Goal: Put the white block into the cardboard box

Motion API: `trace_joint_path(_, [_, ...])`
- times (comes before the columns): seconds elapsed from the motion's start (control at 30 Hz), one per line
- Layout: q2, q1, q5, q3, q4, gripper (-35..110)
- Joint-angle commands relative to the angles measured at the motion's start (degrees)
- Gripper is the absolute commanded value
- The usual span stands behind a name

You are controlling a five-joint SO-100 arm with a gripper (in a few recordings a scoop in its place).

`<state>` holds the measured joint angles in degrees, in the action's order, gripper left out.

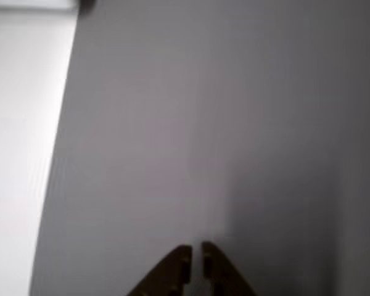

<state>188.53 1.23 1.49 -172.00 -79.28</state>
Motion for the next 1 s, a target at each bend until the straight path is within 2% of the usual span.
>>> trace_joint_path(0.0, [1.9, -1.5, 1.5, -0.2, 1.4, -2])
trace_joint_path(0.97, [1.9, -7.0, 3.6, -5.1, 4.7, -2])
